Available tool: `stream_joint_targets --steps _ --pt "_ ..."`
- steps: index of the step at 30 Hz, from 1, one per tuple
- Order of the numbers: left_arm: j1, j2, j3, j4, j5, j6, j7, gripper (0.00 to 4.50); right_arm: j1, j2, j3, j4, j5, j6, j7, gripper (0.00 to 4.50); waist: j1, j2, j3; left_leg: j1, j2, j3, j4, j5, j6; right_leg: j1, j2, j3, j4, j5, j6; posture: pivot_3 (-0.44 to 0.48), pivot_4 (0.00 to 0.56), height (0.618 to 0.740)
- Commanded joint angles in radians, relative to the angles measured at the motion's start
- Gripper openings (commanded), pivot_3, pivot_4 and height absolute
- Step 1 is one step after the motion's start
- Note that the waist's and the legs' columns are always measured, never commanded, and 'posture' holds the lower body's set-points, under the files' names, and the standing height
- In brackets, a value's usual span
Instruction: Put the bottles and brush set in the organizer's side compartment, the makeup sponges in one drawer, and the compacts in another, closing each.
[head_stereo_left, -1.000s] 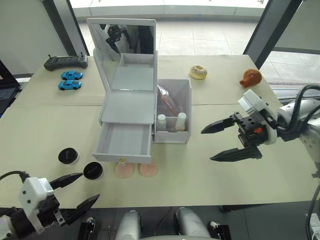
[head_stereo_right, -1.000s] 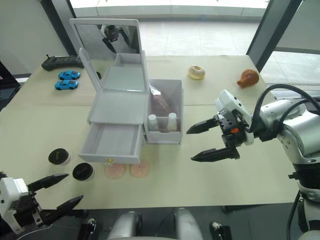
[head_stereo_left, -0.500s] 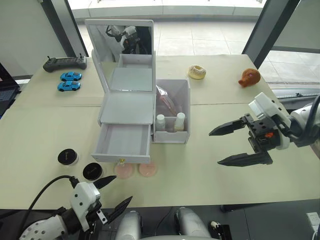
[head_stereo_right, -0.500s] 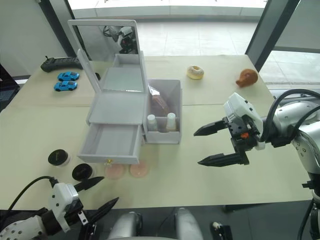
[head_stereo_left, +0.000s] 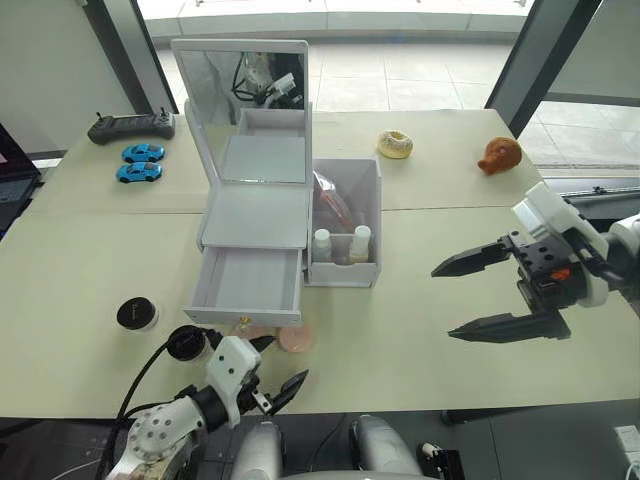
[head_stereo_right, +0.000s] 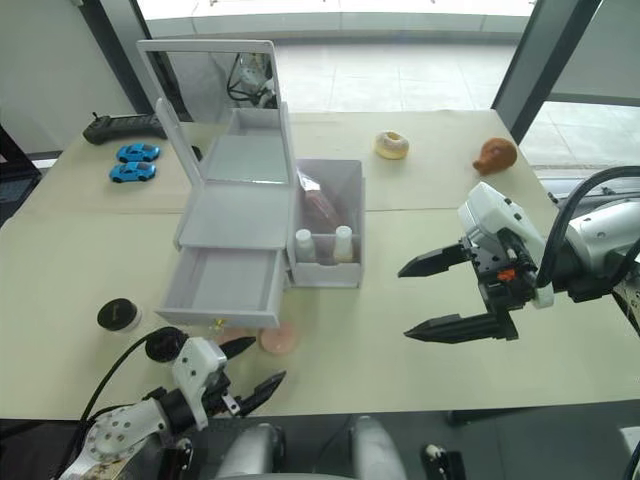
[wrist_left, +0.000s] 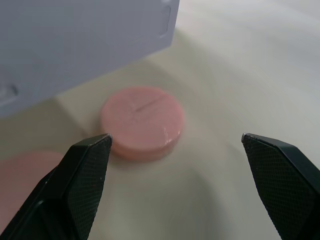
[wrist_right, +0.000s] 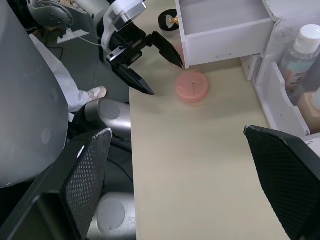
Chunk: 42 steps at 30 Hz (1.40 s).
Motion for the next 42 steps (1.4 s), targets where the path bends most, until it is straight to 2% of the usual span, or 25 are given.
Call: stream_joint_targets --steps 1,8,15,29,30,31,34,42 --pt "-0.026 -0.011 -0.029 -0.039 0.013 0.034 0.052 4.47 -0.037 -0.022 -0.025 -0.008 0.028 0.013 0.003 4.5 -0.001 0.0 0.0 0.0 0.0 0.0 0.0 0.0 0.0 0.0 0.0 0.0 0.0 0.0 0.0 0.0 0.15 0.74" --pt "-0.066 -0.021 -0.099 -0.025 0.06 0.041 0.113 4.47 -0.103 -0.019 0.02 0.016 0.014 0.014 -0.01 4.5 0.001 0.001 -0.001 0.0 0.0 0.0 0.0 0.0 0.0 0.0 0.0 0.0 0.0 0.0 0.0 0.0 0.15 0.74" --pt "-0.104 -0.043 -0.151 0.065 0.119 0.017 0.166 4.47 -0.146 -0.012 0.046 0.034 0.024 0.029 -0.014 4.5 0.002 0.003 -0.002 0.0 0.0 0.0 0.0 0.0 0.0 0.0 0.0 0.001 0.0 0.0 0.0 0.0 0.15 0.74" --pt "-0.11 -0.042 -0.163 0.139 0.144 -0.015 0.183 4.47 -0.114 -0.004 0.034 0.017 0.028 0.02 -0.032 4.5 0.0 0.006 -0.004 0.0 -0.001 0.0 0.0 0.0 0.0 0.0 0.0 0.001 0.001 0.0 0.0 0.0 0.15 0.74" --pt "-0.112 -0.042 -0.166 0.142 0.145 -0.015 0.181 4.08 -0.113 -0.004 0.032 0.016 0.028 0.019 -0.034 4.5 0.0 0.006 -0.004 0.0 -0.001 0.0 0.0 0.0 0.0 0.0 0.0 0.001 0.001 0.0 0.0 0.0 0.15 0.74" --pt "-0.114 -0.041 -0.168 0.146 0.146 -0.015 0.179 3.92 -0.113 -0.002 0.033 0.016 0.027 0.018 -0.036 4.5 0.0 0.006 -0.004 0.0 -0.001 0.0 0.0 0.0 0.0 0.0 0.0 0.001 0.001 0.0 0.001 0.0 0.15 0.74" --pt "-0.107 -0.029 -0.167 0.148 0.152 -0.02 0.176 2.98 -0.109 -0.003 0.027 0.012 0.03 0.017 -0.037 4.5 0.0 0.006 -0.004 0.0 -0.001 0.0 0.0 0.0 0.0 0.0 0.0 0.001 0.001 0.0 0.001 0.0 0.15 0.74" --pt "-0.061 0.055 -0.116 0.077 0.116 -0.062 0.106 2.95 -0.093 0.024 0.031 0.006 0.03 0.0 -0.05 4.5 -0.001 0.006 -0.005 0.0 0.0 0.0 0.0 0.0 0.0 0.0 0.001 0.002 0.001 0.0 0.001 0.0 0.15 0.74"
